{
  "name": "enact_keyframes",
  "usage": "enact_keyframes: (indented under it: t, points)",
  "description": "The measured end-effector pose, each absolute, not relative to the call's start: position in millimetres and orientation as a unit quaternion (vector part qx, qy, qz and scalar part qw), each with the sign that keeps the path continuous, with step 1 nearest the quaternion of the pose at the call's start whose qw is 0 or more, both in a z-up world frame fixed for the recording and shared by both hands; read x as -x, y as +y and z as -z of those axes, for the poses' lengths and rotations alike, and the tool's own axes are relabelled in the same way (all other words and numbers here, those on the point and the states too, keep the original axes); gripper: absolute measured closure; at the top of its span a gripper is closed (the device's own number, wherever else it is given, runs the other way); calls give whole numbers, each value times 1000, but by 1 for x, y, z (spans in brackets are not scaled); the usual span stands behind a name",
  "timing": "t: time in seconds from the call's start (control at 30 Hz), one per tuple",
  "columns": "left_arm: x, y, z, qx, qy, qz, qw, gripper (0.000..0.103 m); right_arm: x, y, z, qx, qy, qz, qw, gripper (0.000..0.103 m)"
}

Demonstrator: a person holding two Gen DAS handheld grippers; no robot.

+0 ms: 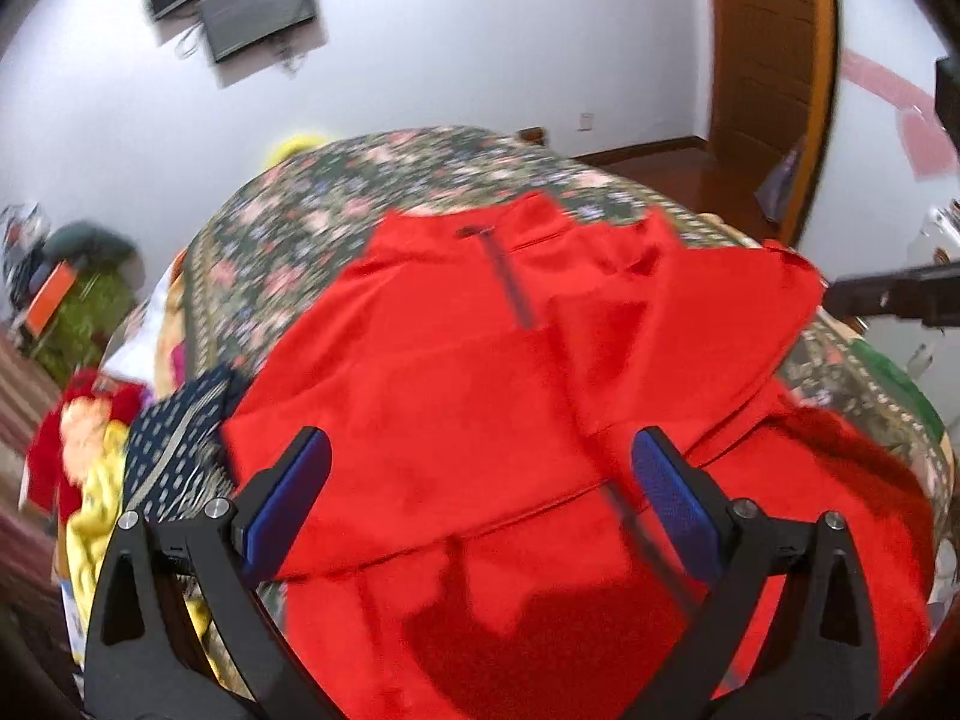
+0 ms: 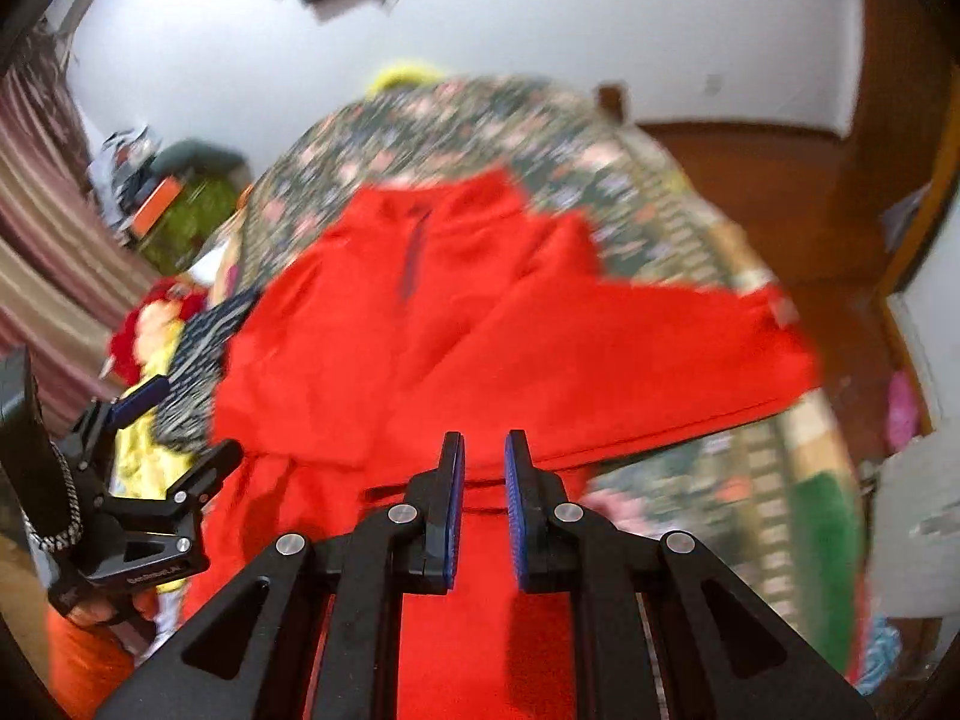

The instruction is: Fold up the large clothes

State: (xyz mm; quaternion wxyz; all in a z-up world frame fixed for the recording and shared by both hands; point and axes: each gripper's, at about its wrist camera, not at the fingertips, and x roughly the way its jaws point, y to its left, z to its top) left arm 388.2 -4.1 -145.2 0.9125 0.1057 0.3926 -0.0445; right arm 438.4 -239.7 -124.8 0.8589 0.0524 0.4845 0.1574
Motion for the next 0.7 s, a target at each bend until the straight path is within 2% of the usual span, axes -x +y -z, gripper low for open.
enact_keyframes:
  t: [0.27, 0.57, 0.6, 0.67, 0.7]
  points:
    - [-430, -116, 155, -154, 407, 135, 890, 2, -433, -348, 126, -45, 452, -69, 888, 94]
    - [-483, -218, 219, -158, 492, 226, 825, 2, -437, -409, 173, -100, 480, -35, 871, 94]
    - [-488, -225, 225, -153, 500, 235, 820, 2, -438, -414, 178, -106, 483, -33, 868, 94]
    - [-500, -237, 239, -142, 516, 248, 808, 11, -436, -421, 185, -113, 488, -31, 865, 94]
    - [-505, -243, 246, -136, 526, 249, 802, 12, -436, -422, 188, -115, 489, -30, 864, 94]
